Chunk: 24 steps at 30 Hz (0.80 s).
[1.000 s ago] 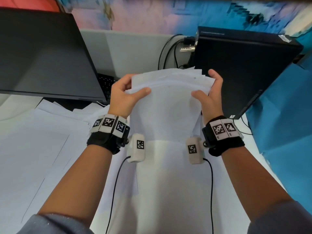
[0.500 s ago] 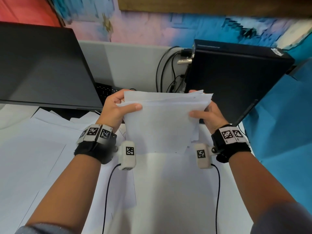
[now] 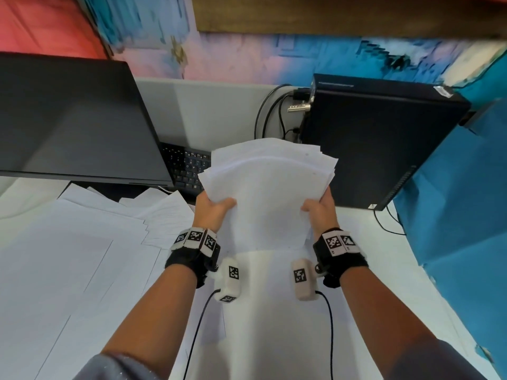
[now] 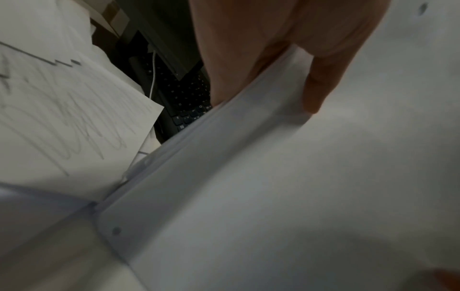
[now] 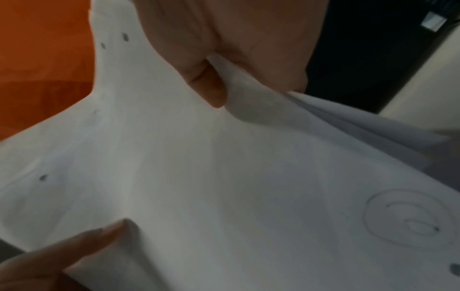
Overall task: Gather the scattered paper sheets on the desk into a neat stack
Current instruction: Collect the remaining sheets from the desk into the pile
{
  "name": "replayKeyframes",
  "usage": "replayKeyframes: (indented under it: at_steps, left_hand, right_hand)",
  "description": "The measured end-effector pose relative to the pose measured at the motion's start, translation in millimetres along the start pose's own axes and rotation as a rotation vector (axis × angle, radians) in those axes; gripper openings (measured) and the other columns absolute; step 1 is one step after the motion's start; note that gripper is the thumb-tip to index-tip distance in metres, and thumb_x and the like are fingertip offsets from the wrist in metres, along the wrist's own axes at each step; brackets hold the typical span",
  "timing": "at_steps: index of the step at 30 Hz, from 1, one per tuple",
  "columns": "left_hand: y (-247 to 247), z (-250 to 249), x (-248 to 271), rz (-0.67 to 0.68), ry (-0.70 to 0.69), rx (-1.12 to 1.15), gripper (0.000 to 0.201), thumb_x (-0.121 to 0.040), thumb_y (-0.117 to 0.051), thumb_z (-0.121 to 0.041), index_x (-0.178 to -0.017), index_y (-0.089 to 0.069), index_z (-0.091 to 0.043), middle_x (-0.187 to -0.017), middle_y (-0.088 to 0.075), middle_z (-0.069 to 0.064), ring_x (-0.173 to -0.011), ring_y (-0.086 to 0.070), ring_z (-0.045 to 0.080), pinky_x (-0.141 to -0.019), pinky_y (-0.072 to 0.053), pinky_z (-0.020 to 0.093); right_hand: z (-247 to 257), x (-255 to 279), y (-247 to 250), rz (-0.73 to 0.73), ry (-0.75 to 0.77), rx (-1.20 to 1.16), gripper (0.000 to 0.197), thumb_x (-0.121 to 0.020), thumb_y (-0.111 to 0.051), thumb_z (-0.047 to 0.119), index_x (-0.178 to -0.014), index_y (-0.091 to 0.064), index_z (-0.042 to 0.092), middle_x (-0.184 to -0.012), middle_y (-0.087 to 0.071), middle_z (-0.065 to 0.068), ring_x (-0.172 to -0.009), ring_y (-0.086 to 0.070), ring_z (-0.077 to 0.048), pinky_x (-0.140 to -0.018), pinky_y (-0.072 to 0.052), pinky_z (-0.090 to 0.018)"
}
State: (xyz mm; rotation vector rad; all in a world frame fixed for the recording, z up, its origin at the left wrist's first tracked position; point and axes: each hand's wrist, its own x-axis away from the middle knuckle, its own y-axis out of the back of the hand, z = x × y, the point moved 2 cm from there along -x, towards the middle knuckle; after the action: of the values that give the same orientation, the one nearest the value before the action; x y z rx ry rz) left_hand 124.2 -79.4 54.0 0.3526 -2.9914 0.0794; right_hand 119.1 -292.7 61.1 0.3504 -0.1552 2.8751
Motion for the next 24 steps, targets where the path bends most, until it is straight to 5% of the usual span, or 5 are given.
replayKeyframes:
  at_steps: [6,9,17,21,24]
  left_hand:
    - [3.1,-7.5,7.2,0.016,-0.092,0.007,0.024,-0.082,-0.067,-0.001,-0.094,-0.063,-0.022,-0.089,-0.068,-0.01,-0.072,-0.066,-0.006,-0.066,-0.052,0.012]
    - [5.2,-9.1,9.4,0.07,-0.107,-0.034,0.028,-0.082,-0.069,-0.004,-0.108,-0.062,-0.015,-0.095,-0.067,-0.01,-0.084,-0.065,-0.001,-0.073,-0.052,0.014]
    - [3.1,-8.7,10.1,0.152,-0.054,0.003,0.036,-0.072,-0.077,0.0,-0.096,-0.065,-0.023,-0.098,-0.072,-0.005,-0.086,-0.07,0.003,-0.081,-0.055,0.025]
    - [5.6,-9.4,11.6,0.168,-0.034,0.007,0.039,-0.066,-0.081,0.0,-0.095,-0.067,-0.022,-0.099,-0.074,-0.003,-0.098,-0.07,0.017,-0.091,-0.053,0.035]
    - [6.1,-10.7,14.2,0.191,-0.034,0.005,0.043,-0.066,-0.08,0.003,-0.096,-0.066,-0.025,-0.098,-0.074,-0.005,-0.099,-0.069,0.016,-0.091,-0.052,0.034]
  right_hand:
    - [13.3,6.2,8.1,-0.002,0.132,0.033,0.05,-0.085,-0.044,-0.014,-0.129,-0.049,0.008,-0.105,-0.063,-0.003,-0.092,-0.061,-0.014,-0.075,-0.051,-0.023]
    - [25.2,11.6,13.0,0.025,0.203,-0.022,0.045,-0.086,-0.056,-0.004,-0.127,-0.047,0.015,-0.113,-0.062,-0.002,-0.095,-0.064,-0.01,-0.073,-0.056,-0.02]
    - [64.3,22.8,-9.2,-0.268,0.22,-0.016,0.067,-0.07,-0.077,0.04,-0.12,-0.034,0.028,-0.11,-0.053,0.001,-0.095,-0.061,-0.016,-0.079,-0.056,-0.033]
    - [81.8,16.6,-15.7,-0.41,0.262,0.219,0.087,-0.063,-0.076,0.056,-0.128,-0.031,0.021,-0.093,-0.045,0.014,-0.093,-0.053,-0.014,-0.097,-0.046,-0.047]
    - [83.1,17.0,-19.4,-0.434,0.314,0.419,0.094,-0.06,-0.075,0.061,-0.131,-0.031,0.019,-0.111,-0.05,0.006,-0.1,-0.053,-0.015,-0.103,-0.035,-0.053]
